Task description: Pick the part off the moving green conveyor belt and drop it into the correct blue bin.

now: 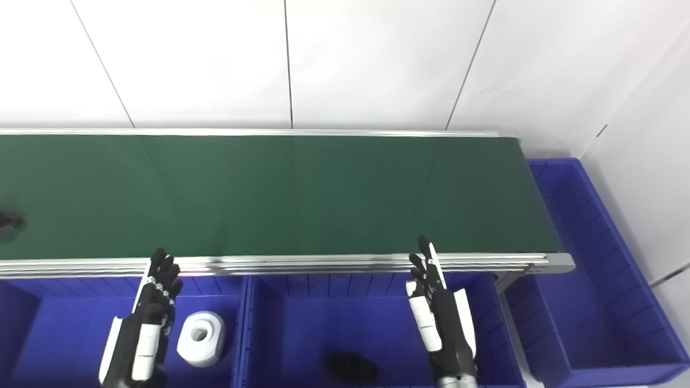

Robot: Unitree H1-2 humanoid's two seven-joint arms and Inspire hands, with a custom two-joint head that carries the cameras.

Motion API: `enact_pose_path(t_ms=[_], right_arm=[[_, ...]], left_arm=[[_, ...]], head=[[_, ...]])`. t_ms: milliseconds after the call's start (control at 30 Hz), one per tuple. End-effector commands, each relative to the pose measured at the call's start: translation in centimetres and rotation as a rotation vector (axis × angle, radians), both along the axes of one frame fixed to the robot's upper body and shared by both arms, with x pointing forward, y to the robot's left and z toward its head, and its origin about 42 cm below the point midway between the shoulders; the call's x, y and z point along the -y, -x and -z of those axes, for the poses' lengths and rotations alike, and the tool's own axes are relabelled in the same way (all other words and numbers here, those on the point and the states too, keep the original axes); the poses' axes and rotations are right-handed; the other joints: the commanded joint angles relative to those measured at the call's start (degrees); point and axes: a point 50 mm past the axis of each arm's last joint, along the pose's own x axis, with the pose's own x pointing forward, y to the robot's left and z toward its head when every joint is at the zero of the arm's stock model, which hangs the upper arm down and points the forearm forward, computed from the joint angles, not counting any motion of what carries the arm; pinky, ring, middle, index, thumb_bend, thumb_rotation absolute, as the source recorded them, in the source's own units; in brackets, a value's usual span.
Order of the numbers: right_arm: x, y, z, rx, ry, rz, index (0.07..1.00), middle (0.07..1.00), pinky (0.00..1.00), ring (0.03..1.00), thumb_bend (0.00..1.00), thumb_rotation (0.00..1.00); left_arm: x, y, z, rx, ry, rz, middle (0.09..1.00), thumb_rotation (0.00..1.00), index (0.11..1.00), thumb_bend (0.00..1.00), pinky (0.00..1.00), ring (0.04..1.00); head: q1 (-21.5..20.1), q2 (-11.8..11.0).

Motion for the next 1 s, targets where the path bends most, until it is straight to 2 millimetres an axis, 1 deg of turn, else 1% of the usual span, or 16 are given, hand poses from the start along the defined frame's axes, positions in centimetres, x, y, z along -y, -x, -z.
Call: enact_pose_path(t_ms=[0, 133, 200, 500, 733, 967], right_arm=[[0.14, -0.29, -1.29, 0.04, 0.002, -0.013, 1.0, 1.0, 0.92, 0.946, 0.7, 1.0], [0.29, -0.35, -0.97, 0.035, 0.012, -0.015, 0.995, 0.997, 0.9, 0.934, 0.72, 1.0], [0.25, -0.34, -0.91, 0.034, 0.012, -0.015, 0.995, 0.996, 0.9, 0.933, 0.71, 1.0], [-0.03, -0.35, -1.12, 0.038, -0.005, -0.014, 0.996, 0.998, 0.92, 0.941, 0.69, 1.0], [-0.03, -0.32, -0.74, 0.038, -0.011, -0.003, 0.989, 0.993, 0.92, 0.934, 0.71, 1.0], [0.14, -0.28, -0.62, 0.036, -0.006, -0.008, 0.987, 0.991, 0.91, 0.93, 0.72, 1.0]], left_arm=[[0.31, -0.32, -0.75, 0.05, -0.009, -0.001, 1.0, 0.94, 1.0, 0.56, 1.0, 1.0], [0.42, -0.43, -0.79, 0.06, -0.002, -0.001, 1.0, 0.95, 1.0, 0.54, 1.0, 1.0], [0.39, -0.47, -0.77, 0.061, -0.002, -0.003, 1.0, 0.97, 1.0, 0.54, 1.0, 1.0], [0.19, -0.51, -0.91, 0.053, -0.001, 0.002, 1.0, 0.94, 1.0, 0.6, 1.0, 1.0], [0.09, -0.48, -0.93, 0.049, -0.01, -0.001, 1.0, 0.95, 1.0, 0.56, 1.0, 1.0], [0.21, -0.5, -0.84, 0.053, -0.011, -0.002, 1.0, 0.96, 1.0, 0.57, 1.0, 1.0]], head=[[-0.33, 0.05], [-1.24, 0.05], [-1.56, 0.09], [-1.72, 0.25], [-1.68, 0.08], [-1.27, -0.23]])
